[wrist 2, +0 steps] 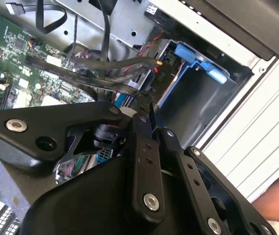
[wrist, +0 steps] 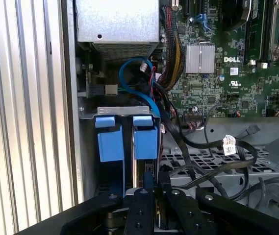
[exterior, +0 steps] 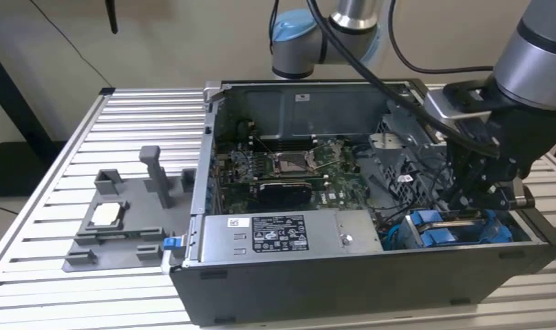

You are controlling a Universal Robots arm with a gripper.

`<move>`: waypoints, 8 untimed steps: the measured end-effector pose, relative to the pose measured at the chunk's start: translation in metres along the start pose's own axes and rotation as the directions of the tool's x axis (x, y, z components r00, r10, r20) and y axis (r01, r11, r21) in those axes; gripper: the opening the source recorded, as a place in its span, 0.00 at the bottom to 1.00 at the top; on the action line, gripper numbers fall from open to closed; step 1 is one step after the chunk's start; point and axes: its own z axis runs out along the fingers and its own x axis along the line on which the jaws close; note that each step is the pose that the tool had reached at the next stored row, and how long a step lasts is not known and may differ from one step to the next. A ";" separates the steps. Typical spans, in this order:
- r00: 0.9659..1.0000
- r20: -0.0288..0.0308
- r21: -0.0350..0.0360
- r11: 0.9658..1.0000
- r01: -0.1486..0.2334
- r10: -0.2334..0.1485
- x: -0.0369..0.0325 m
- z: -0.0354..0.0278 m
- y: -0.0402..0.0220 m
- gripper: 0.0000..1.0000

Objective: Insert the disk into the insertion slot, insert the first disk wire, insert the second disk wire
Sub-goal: 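Insert the second disk wire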

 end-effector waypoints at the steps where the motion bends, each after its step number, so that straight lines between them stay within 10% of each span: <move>1: 1.000 0.000 0.000 1.000 0.000 0.000 0.0000 0.0004 -0.0001 0.16; 8: 1.000 0.000 -0.003 1.000 0.000 0.000 0.0003 0.0029 -0.0014 0.16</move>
